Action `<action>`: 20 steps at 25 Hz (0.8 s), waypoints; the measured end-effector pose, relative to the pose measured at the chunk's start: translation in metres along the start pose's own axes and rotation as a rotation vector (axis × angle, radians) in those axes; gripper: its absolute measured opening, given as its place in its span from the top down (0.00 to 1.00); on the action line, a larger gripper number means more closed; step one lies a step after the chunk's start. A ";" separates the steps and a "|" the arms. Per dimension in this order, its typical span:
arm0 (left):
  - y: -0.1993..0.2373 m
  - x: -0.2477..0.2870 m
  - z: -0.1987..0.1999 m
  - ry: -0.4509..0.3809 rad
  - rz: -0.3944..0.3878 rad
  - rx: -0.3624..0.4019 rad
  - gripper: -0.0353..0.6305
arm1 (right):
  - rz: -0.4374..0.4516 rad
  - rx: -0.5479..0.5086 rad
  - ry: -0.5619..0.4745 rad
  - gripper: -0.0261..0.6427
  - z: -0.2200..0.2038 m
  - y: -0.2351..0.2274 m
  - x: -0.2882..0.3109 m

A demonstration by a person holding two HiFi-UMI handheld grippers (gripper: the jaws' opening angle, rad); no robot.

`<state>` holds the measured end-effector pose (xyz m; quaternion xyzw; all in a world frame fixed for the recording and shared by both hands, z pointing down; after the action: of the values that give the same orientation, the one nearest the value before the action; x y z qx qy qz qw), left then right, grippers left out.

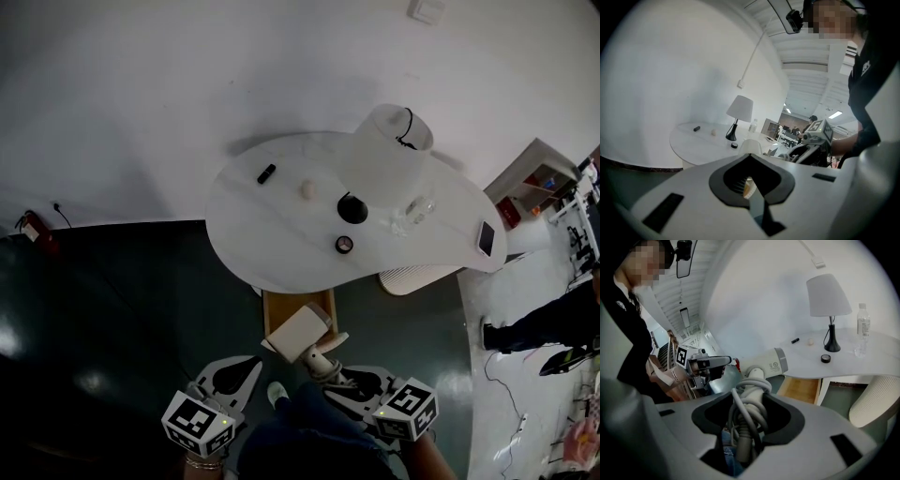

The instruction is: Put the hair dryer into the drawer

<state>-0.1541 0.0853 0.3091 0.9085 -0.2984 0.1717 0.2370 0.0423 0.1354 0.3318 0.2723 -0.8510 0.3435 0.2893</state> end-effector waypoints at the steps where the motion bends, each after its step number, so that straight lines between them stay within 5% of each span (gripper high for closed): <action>1: 0.000 0.002 -0.001 0.002 -0.002 -0.005 0.92 | 0.000 0.006 0.011 0.64 -0.001 -0.001 0.001; 20: 0.001 0.060 0.017 0.051 0.074 -0.061 0.92 | 0.160 -0.073 0.324 0.64 -0.001 -0.069 0.014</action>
<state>-0.1062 0.0476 0.3229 0.8845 -0.3307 0.1944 0.2656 0.0785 0.0896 0.3715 0.1340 -0.8241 0.3738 0.4040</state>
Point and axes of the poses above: the fingertips, and each gripper's own axes: x forward along the fingers, y to its left, z out of its top, the point moved 5 cm from there along -x, backward along the fingers, and after that the axes turned 9 degrees about y, right-handed, at the moved point
